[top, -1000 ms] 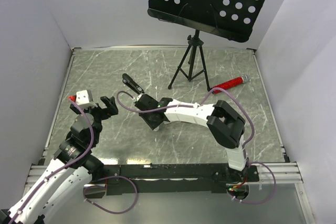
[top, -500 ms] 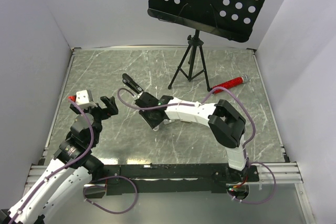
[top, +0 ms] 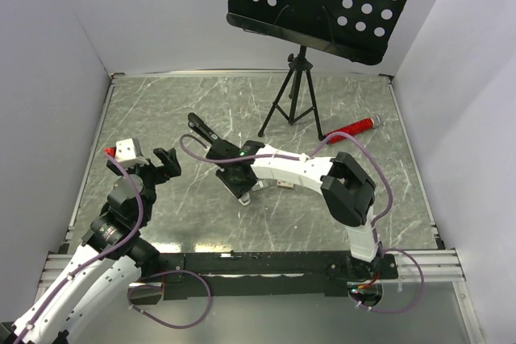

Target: Load the staples into the stapler

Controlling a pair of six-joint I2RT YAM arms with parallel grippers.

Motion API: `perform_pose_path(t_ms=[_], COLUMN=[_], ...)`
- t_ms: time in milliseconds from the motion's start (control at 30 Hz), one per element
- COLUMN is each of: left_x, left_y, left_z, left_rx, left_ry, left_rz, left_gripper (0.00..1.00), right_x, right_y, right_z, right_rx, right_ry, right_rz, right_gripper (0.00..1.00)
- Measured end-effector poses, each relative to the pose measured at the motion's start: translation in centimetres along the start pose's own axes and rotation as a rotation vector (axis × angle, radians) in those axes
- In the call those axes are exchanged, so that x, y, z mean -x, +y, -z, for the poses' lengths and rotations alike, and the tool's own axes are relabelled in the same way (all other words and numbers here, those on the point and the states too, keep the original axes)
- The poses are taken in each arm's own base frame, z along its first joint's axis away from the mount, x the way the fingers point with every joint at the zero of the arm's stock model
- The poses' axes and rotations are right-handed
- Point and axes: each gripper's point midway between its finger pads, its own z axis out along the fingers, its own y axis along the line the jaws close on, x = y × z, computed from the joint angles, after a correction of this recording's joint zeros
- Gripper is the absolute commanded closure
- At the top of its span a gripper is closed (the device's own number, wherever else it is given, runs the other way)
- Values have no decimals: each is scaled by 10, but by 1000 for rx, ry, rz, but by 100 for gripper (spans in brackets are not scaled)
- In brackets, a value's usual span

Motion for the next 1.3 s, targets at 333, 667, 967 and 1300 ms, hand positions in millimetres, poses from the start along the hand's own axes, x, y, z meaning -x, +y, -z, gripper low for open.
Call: perform_pose_path(t_ms=[333, 667, 967, 1300], left_x=[3, 3, 0, -33], left_y=[0, 0, 0, 5], left_z=[2, 1, -1, -11], left_rx=[-4, -3, 6, 86], left_ry=[-11, -10, -1, 105], left_rz=[9, 9, 11, 39], left_gripper=[0, 1, 1, 0], right_x=[2, -87, -167, -182], right_y=[-103, -207, -267, -283], right_z=[78, 71, 49, 36], right_rx=[-119, -304, -420, -428], right_ry=[-150, -41, 77, 72], right_rz=[-245, -581, -906, -1006], right_gripper=[100, 100, 98, 73])
